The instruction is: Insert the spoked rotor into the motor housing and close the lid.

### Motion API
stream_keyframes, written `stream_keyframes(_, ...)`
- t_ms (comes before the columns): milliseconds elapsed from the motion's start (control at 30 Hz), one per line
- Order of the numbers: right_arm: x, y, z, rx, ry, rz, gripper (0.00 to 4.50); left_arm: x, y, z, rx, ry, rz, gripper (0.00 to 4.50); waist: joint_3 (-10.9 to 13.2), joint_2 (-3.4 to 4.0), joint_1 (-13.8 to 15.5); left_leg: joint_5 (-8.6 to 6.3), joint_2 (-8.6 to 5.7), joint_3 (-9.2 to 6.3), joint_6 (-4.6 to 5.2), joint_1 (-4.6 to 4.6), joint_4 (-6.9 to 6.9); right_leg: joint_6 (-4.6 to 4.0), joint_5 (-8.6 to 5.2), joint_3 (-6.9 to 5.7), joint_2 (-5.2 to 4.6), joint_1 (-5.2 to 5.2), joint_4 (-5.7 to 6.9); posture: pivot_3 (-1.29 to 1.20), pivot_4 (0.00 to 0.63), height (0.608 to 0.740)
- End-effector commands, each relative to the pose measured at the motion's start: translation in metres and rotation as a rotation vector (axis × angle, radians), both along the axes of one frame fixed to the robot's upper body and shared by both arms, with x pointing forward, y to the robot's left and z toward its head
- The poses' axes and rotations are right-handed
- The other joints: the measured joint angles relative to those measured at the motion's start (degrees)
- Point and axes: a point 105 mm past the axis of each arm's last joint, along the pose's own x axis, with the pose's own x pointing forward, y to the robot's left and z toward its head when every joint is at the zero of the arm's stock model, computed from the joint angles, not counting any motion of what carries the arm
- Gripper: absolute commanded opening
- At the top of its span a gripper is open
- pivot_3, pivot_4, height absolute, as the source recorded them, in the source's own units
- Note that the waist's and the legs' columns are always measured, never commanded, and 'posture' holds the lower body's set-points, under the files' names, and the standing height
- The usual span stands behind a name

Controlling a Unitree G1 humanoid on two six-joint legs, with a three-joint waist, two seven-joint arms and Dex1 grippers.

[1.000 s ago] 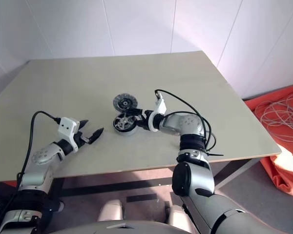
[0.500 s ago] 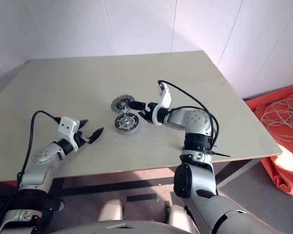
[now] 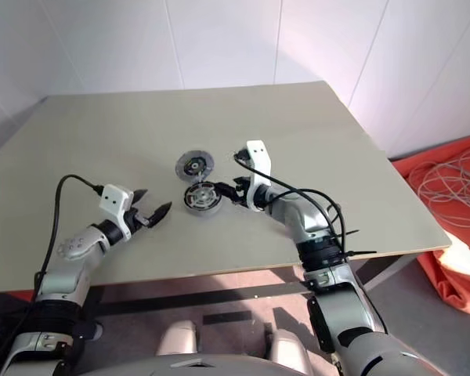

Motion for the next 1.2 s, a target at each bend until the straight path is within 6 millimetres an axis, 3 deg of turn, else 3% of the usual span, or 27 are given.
stream_keyframes(33, 0.006, 0.004, 0.015, 0.033, -0.089, 0.017, 2.4, 0.004, -0.007, 0.014, 0.006, -0.053, -0.026, 4.5, 0.0, 0.0, -0.1, 0.0, 0.0, 0.0, 0.01, -0.01, 0.01, 0.0, 0.0, 0.01, 0.0, 0.0, 0.0, 0.0, 0.0, 0.74)
stream_keyframes(200, 0.009, 0.014, 0.021, 0.038, -0.122, 0.041, 0.53, 0.004, -0.014, 0.011, -0.002, -0.05, -0.042, 4.5, 0.0, -0.01, -0.22, -0.04, 0.0, 0.0, 0.07, 0.0, 0.02, -0.03, 0.01, 0.01, 0.0, 0.01, 0.0, 0.0, 0.0, 0.74)
stream_keyframes(267, 0.008, 0.024, 0.022, 0.041, -0.129, 0.065, 0.05, 0.004, -0.016, 0.011, -0.003, -0.05, -0.047, 4.5, 0.0, -0.01, -0.26, -0.04, 0.01, 0.0, 0.07, 0.0, 0.03, -0.04, 0.01, 0.0, 0.01, 0.01, 0.0, 0.0, 0.0, 0.74)
stream_keyframes(567, -0.01, 0.061, 0.024, 0.035, -0.14, 0.234, 0.05, 0.005, -0.017, 0.011, -0.004, -0.053, -0.05, 4.5, 0.0, -0.01, -0.28, -0.05, 0.01, -0.01, 0.1, 0.0, 0.03, -0.05, 0.02, 0.0, 0.01, 0.02, 0.0, 0.0, 0.0, 0.74)
stream_keyframes(700, -0.012, 0.068, 0.009, 0.007, -0.099, 0.246, 0.05, 0.004, -0.017, 0.011, -0.003, -0.054, -0.047, 4.5, 0.0, -0.01, -0.3, -0.05, 0.01, -0.01, 0.1, 0.01, 0.03, -0.05, 0.02, 0.0, 0.01, 0.02, 0.01, 0.0, 0.0, 0.74)
stream_keyframes(900, -0.005, 0.062, -0.028, -0.033, 0.014, 0.184, 0.05, 0.004, -0.014, 0.011, 0.0, -0.055, -0.041, 4.5, -0.03, -0.05, -0.34, -0.06, 0.01, 0.0, 0.11, 0.02, 0.07, -0.07, 0.02, 0.01, 0.0, 0.04, 0.02, 0.0, 0.0, 0.74)
stream_keyframes(1067, -0.005, 0.061, -0.011, 0.038, -0.026, 0.204, 0.05, 0.005, -0.014, 0.012, 0.002, -0.056, -0.041, 4.5, -0.04, -0.06, -0.28, -0.05, 0.02, -0.01, 0.1, 0.12, 0.1, -0.11, 0.04, 0.0, 0.0, 0.1, 0.12, 0.0, 0.0, 0.74)
stream_keyframes(1200, -0.006, 0.06, 0.024, 0.135, -0.121, 0.258, 0.05, 0.006, -0.016, 0.012, 0.0, -0.056, -0.046, 4.5, -0.04, -0.06, -0.25, -0.04, 0.02, -0.01, 0.1, 0.08, 0.15, -0.13, 0.06, 0.0, -0.01, 0.1, 0.13, 0.0, 0.0, 0.74)
